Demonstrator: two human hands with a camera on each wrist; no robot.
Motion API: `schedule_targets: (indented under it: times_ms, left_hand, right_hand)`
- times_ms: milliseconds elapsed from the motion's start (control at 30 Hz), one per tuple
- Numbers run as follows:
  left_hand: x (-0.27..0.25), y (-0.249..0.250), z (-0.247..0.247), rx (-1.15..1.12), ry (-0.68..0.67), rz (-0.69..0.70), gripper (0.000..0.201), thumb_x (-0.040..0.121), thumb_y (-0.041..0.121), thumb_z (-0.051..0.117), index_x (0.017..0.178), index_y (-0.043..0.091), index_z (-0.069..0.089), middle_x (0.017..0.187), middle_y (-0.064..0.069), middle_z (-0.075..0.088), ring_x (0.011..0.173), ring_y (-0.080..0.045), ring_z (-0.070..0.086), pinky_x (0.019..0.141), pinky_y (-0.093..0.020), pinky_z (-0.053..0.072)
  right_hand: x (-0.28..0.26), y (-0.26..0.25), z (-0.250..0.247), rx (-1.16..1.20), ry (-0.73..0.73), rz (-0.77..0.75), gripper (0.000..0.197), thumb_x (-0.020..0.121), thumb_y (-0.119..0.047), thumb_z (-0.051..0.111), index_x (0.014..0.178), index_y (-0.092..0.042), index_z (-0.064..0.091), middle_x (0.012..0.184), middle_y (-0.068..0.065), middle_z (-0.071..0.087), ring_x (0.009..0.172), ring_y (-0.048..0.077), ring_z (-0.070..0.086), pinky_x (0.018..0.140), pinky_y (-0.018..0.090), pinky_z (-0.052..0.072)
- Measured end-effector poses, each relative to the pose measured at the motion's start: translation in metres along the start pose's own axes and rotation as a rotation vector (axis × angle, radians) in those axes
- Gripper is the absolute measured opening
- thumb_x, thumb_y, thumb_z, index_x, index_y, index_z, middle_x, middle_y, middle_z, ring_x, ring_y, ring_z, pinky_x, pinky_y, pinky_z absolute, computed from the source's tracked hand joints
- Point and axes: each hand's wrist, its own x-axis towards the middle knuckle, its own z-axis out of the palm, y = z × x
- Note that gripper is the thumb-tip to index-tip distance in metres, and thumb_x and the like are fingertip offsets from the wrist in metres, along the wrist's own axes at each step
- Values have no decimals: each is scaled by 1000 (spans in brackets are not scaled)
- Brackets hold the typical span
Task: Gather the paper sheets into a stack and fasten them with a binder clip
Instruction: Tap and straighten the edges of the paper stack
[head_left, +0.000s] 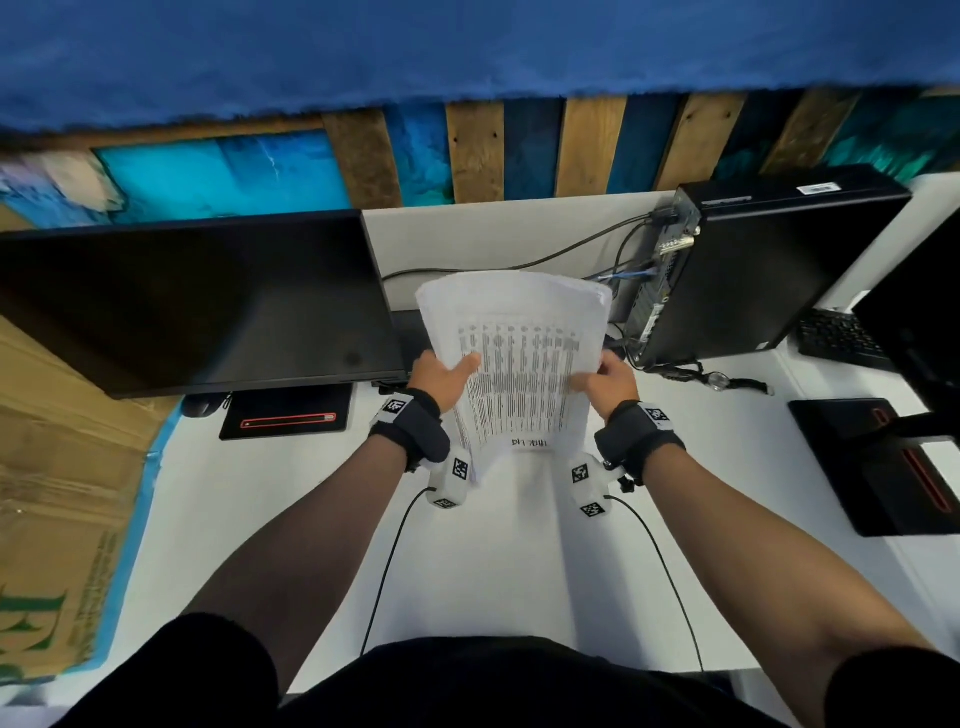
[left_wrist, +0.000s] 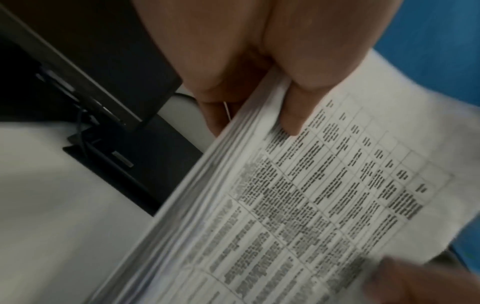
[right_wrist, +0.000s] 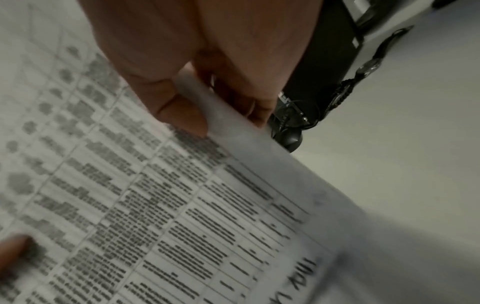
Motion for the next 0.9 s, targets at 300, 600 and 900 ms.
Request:
schedule_targets:
  times_ms: [300,600,900]
  left_hand:
    - [17,-33,-16,-500,156,-262,81,72,37,80,135,0,46,116,-10,62,104,-25,62,96,-41,52]
    - [-7,-47,19,-646,120,-449,65,81,31,74,132,0,50,124,-15,59,104,-28,62,95,-36,52]
    - [-14,-89,1,-847,18,-350,48,87,-4,57,133,8,48,136,-8,54,104,-22,64,81,-29,56]
  right_hand:
    - [-56,69,4,124,-108,499,98,64,-72,68,140,-22,32,127,9,54,110,32,59,86,46,54]
    - [-93,36,63,653,-368,461,74,80,-75,43,131,-21,50,116,7,66,84,18,69,64,31,54]
    - [-47,27,11,556,141,345,34,85,-4,62,119,0,59,115,14,65,85,26,62,60,26,54]
